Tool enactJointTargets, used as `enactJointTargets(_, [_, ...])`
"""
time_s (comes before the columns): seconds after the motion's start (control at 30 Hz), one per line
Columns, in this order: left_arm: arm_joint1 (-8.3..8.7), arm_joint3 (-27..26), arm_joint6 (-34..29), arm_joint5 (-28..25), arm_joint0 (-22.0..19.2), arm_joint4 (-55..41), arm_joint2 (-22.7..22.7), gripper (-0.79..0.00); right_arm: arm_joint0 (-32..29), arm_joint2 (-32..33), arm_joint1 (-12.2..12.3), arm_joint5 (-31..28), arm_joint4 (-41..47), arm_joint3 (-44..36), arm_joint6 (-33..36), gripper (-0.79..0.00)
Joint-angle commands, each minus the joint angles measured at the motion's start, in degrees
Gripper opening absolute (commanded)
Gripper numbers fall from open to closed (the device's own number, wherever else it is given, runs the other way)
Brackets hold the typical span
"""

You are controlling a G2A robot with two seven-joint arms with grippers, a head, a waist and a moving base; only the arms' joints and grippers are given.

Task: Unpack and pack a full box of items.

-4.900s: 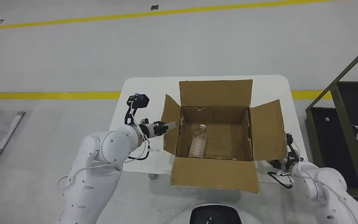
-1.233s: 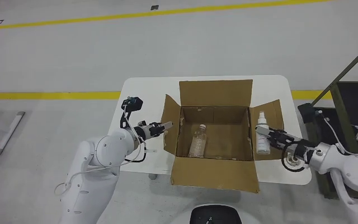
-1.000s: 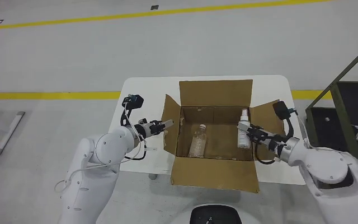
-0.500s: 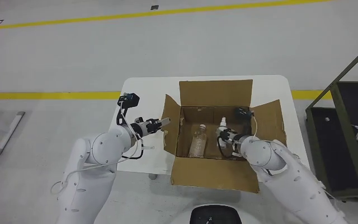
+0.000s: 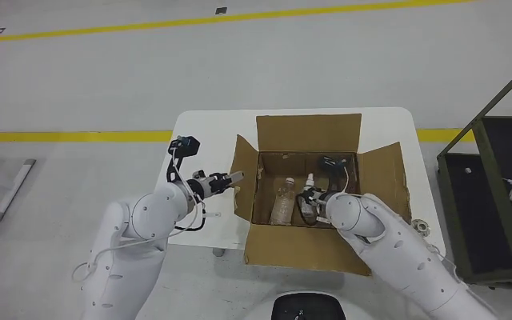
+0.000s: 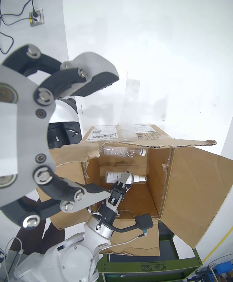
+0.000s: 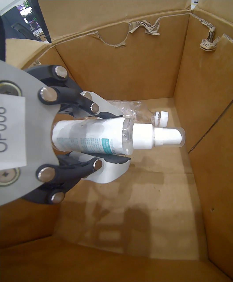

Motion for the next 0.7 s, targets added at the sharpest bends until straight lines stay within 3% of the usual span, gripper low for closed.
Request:
enactJointTargets(0.0, [0.02, -0.03, -0.26, -0.1, 0.0, -0.03, 0.06, 0.0, 0.25, -0.03, -0.18, 0.0, 0.82, 0.25, 0.37, -0.311])
enactJointTargets(0.1, [0.04, -0.06, -0.32, -0.26, -0.02, -0.07, 0.1, 0.0, 0.43, 0.03, -0.35, -0.32, 1.37, 0.35, 0.48, -0.185])
enactJointTargets(0.27, [0.08, -0.1, -0.35, -0.33, -0.03, -0.17, 0.08, 0.0, -0.56, 1.44, -0.24, -3.07, 2.93, -2.46, 0.66, -0.203])
enactJointTargets(0.4, [0.13, -0.31, -0.33, -0.19, 0.09, -0.36, -0.28, 0.0, -4.6, 6.54, 0.84, -5.86, 3.91, -10.25, 0.68, -0.332])
enactJointTargets(0.43, [0.14, -0.36, -0.46, -0.26, 0.24, -0.74, -0.31, 0.0, -5.8, 8.34, 1.25, -6.16, 3.55, -12.46, 0.95, -0.406])
enactJointTargets(0.53, [0.19, -0.24, -0.44, -0.48, 0.74, -0.94, -0.4, 0.0, -9.69, 15.04, 2.39, -6.27, 4.27, -19.44, 2.33, -0.443])
enactJointTargets(0.6, [0.21, -0.25, -0.34, -0.42, 0.82, -0.98, -0.45, 0.0, -12.03, 20.07, 3.16, -6.73, 4.25, -23.67, 3.44, -0.585])
enactJointTargets(0.67, [0.21, -0.45, -0.27, -0.34, 0.6, -1.05, -0.42, 0.0, -14.42, 25.48, 3.89, -7.04, 4.04, -27.34, 4.5, -0.785])
